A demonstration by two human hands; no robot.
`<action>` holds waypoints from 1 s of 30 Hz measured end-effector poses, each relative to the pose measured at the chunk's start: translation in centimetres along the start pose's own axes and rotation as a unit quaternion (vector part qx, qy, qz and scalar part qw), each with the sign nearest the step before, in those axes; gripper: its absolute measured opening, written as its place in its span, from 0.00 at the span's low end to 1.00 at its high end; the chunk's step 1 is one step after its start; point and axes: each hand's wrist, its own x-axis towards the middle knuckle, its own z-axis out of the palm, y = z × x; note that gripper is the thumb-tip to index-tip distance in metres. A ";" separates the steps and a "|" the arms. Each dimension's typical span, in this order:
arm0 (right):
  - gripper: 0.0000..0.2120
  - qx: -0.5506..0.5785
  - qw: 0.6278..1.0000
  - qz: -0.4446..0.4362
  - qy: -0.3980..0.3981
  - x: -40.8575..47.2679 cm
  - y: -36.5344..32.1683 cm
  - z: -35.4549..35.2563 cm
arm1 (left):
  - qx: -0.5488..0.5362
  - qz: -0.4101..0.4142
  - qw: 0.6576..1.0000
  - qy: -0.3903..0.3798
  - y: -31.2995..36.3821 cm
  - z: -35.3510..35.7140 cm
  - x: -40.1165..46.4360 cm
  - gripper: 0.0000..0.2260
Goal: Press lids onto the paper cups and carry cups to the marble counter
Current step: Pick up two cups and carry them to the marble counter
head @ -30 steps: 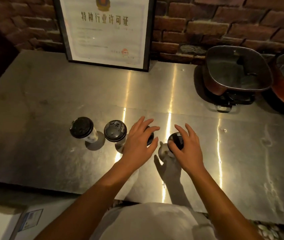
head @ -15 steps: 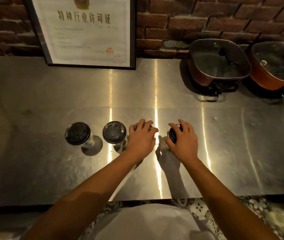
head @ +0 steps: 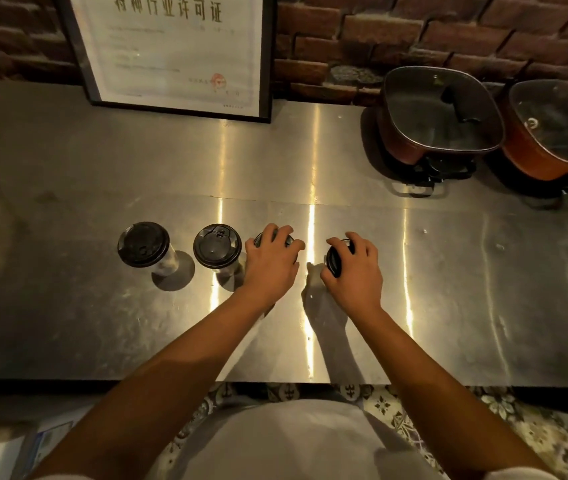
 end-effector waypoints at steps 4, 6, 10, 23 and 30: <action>0.25 -0.001 0.998 -0.060 -0.003 -0.2 1.3 0.0 | -0.061 -0.051 0.997 -0.005 1.1 -0.6 -1.3 0.17; 0.25 -0.007 0.996 -0.083 -0.013 0.2 2.1 0.0 | -0.088 -0.082 0.993 0.007 2.1 -1.2 -2.6 0.18; 0.25 0.003 0.991 -0.134 -0.028 0.8 3.7 -0.7 | -0.160 -0.144 0.975 0.060 4.5 -2.2 -6.7 0.18; 0.27 0.117 0.911 -0.367 -0.146 -4.2 -6.5 -4.6 | -0.204 -0.400 0.876 0.177 6.1 -4.1 -22.3 0.18; 0.25 0.133 0.848 -0.479 -0.184 -13.5 -12.1 -4.1 | -0.170 -0.493 0.809 0.270 6.8 -4.0 -35.7 0.20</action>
